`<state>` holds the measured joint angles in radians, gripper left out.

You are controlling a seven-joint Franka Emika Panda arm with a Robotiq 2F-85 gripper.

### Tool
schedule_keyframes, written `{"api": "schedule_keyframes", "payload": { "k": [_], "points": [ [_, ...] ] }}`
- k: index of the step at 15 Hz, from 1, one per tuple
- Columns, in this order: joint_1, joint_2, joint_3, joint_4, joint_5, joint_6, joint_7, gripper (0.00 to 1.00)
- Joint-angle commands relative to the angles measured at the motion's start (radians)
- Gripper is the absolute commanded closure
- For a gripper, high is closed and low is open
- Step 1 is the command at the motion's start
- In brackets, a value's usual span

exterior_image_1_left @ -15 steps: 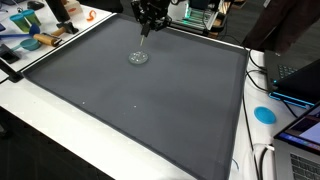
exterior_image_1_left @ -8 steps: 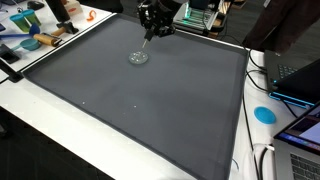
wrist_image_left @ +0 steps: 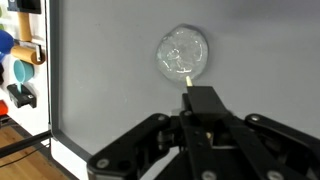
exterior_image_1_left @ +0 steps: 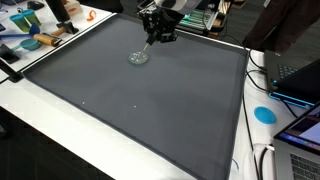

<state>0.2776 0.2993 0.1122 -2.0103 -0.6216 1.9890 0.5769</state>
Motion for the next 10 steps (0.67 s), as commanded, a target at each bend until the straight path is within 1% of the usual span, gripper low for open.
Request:
{"api": "schedule_keyframes", "payload": {
  "k": [1,5,10],
  "points": [
    [0.028,0.031,-0.008,0.032,-0.035,-0.048,0.054,0.97],
    [0.040,0.051,-0.007,0.050,-0.048,-0.073,0.089,0.97],
    [0.046,0.069,-0.007,0.066,-0.049,-0.087,0.102,0.97]
  ]
}}
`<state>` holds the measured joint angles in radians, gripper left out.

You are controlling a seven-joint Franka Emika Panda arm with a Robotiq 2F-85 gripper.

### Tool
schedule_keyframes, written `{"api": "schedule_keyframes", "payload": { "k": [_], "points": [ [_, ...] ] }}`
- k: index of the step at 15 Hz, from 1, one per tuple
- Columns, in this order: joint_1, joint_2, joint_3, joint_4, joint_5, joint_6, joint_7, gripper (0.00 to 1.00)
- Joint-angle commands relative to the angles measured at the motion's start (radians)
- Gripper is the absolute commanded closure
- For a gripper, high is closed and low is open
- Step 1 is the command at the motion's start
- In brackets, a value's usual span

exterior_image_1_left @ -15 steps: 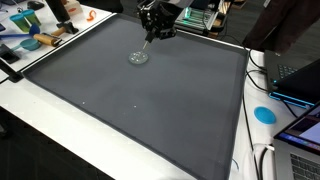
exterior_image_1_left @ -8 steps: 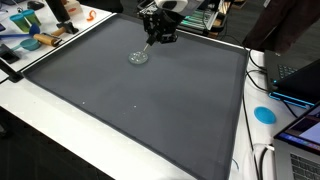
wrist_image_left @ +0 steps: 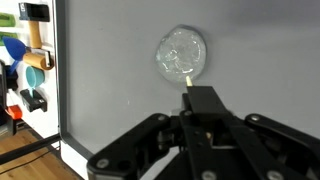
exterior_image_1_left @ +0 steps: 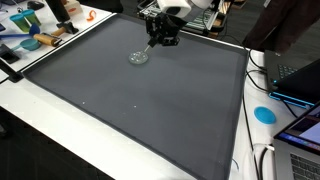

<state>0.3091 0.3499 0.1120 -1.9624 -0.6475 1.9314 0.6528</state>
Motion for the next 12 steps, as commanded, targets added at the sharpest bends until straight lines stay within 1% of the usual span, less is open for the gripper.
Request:
{"api": "schedule_keyframes", "payload": {
  "k": [1,6,9,12],
  "points": [
    [0.012,0.017,-0.007,0.017,-0.020,-0.029,0.021,0.97],
    [-0.022,-0.024,-0.016,-0.018,0.010,0.005,-0.018,0.97],
    [-0.057,-0.066,-0.022,-0.046,0.039,0.035,-0.043,0.97],
    [-0.102,-0.112,-0.026,-0.078,0.089,0.096,-0.098,0.97]
  ]
}}
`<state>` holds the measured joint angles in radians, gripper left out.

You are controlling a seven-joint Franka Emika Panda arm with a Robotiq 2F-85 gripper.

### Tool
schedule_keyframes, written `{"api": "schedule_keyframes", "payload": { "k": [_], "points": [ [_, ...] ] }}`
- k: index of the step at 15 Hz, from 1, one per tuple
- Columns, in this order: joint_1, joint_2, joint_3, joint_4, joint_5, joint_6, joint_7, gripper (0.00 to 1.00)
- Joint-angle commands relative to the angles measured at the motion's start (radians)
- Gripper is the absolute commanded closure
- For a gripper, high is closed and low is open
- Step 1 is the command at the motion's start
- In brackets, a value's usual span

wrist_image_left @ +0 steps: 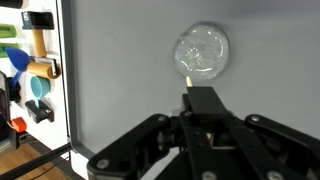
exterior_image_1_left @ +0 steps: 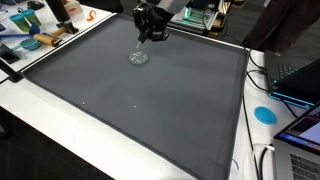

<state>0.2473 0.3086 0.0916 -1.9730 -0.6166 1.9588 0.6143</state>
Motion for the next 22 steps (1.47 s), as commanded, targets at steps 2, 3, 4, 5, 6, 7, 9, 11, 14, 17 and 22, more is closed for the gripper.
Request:
{"api": "schedule_keyframes", "payload": {
  "k": [2,3,4,5,6,7,9,11,14,17,22],
  "points": [
    [-0.076,-0.103,-0.010,-0.094,0.126,0.130,-0.128,0.97],
    [-0.091,-0.116,-0.015,-0.109,0.163,0.160,-0.164,0.97],
    [-0.105,-0.128,-0.021,-0.121,0.197,0.181,-0.198,0.97],
    [-0.122,-0.140,-0.024,-0.136,0.239,0.207,-0.242,0.97],
    [-0.135,-0.150,-0.027,-0.148,0.277,0.225,-0.281,0.97],
    [-0.149,-0.160,-0.031,-0.162,0.314,0.243,-0.322,0.97],
    [-0.175,-0.177,-0.037,-0.189,0.388,0.277,-0.402,0.97],
    [-0.199,-0.191,-0.043,-0.215,0.460,0.314,-0.487,0.97],
    [-0.231,-0.206,-0.051,-0.251,0.570,0.357,-0.617,0.97],
    [-0.259,-0.216,-0.056,-0.281,0.678,0.391,-0.754,0.97],
    [-0.297,-0.224,-0.062,-0.314,0.840,0.432,-0.959,0.97]
  ]
}}
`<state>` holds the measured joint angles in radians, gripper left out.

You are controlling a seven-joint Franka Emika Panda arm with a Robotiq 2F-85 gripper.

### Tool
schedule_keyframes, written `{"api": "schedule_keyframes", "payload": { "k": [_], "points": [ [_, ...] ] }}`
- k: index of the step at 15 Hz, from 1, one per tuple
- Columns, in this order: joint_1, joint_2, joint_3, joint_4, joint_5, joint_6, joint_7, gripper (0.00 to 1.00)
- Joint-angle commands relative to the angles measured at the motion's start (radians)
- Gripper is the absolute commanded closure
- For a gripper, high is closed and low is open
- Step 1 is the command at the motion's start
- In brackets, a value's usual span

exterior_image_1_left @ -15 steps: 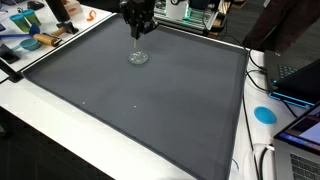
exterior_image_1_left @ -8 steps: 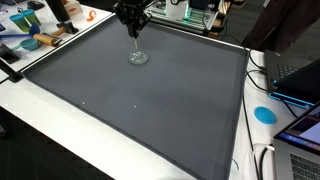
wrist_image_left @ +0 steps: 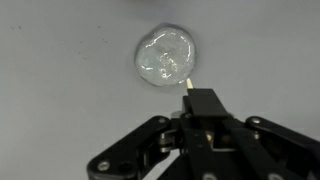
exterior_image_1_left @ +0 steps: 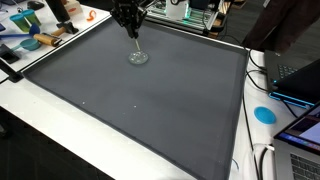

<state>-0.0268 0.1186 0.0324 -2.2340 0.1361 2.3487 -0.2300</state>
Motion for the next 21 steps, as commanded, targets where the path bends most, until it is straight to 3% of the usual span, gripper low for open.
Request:
{"api": "schedule_keyframes", "payload": {
  "k": [1,11,12,13,18,19,21],
  "points": [
    [-0.029,-0.035,-0.007,-0.058,0.103,0.050,-0.143,0.97],
    [-0.099,-0.046,-0.033,-0.084,0.413,0.034,-0.535,0.97],
    [-0.100,-0.043,-0.040,-0.082,0.424,0.026,-0.544,0.97],
    [-0.082,-0.021,-0.039,-0.054,0.377,0.038,-0.487,0.87],
    [-0.088,-0.021,-0.044,-0.056,0.397,0.038,-0.515,0.87],
    [-0.088,-0.021,-0.044,-0.056,0.397,0.038,-0.515,0.97],
    [-0.108,-0.004,-0.050,-0.026,0.439,-0.038,-0.576,0.97]
  ]
}}
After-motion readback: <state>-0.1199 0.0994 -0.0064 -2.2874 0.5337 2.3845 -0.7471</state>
